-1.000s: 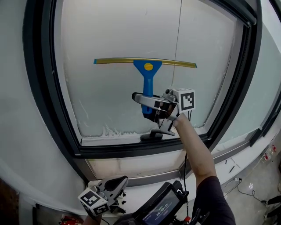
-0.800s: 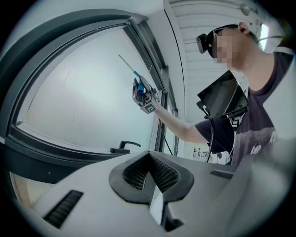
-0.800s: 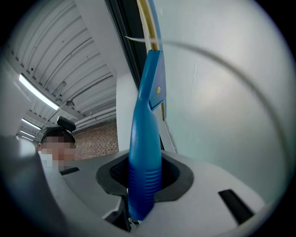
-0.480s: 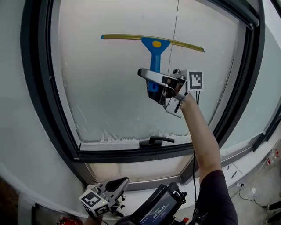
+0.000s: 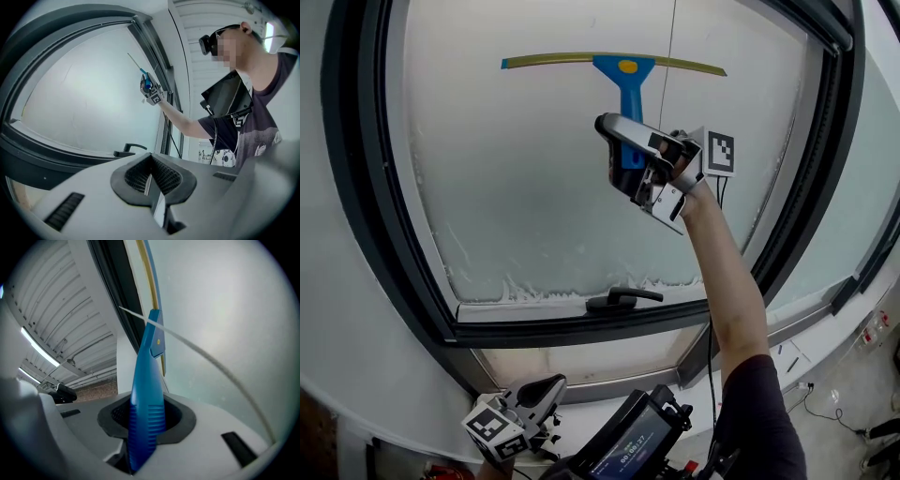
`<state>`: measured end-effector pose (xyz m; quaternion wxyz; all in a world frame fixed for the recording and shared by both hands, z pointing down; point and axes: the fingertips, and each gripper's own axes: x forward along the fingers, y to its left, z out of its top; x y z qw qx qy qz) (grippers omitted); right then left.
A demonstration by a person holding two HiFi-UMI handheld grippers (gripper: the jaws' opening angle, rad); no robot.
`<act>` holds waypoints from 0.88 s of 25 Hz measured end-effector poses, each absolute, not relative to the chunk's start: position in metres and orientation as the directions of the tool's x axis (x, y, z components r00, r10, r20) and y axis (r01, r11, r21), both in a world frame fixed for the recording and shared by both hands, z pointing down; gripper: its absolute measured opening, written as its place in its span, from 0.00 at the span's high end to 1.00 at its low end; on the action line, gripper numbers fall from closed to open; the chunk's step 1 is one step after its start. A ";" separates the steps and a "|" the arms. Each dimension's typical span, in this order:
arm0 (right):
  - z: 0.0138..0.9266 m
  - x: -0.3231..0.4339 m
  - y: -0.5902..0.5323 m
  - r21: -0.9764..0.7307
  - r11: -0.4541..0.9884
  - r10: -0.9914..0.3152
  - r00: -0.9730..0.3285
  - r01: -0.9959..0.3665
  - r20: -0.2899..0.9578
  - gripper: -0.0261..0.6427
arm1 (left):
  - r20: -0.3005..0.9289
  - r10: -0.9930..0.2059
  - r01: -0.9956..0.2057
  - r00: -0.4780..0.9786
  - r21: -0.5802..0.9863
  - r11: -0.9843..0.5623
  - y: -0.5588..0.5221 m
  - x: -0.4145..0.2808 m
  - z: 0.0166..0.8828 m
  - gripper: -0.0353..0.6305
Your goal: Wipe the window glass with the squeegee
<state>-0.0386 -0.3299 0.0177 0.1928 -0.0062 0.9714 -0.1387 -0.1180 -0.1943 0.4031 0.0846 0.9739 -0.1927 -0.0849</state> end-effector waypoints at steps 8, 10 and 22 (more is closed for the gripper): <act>0.045 -0.024 -0.331 -0.247 0.968 -0.096 -0.859 0.037 -0.504 0.82 | -0.142 -0.353 -0.325 0.925 0.187 -0.927 -0.205 -0.107 0.437 0.94; 0.045 -0.021 -0.334 -0.244 0.969 -0.100 -0.849 0.035 -0.519 0.82 | -0.140 -0.346 -0.319 0.928 0.184 -0.930 -0.207 -0.105 0.434 0.94; 0.045 -0.022 -0.333 -0.311 0.950 -0.153 -0.845 0.017 -0.512 0.82 | -0.108 -0.336 -0.307 0.936 0.220 -0.926 -0.186 -0.111 0.416 0.94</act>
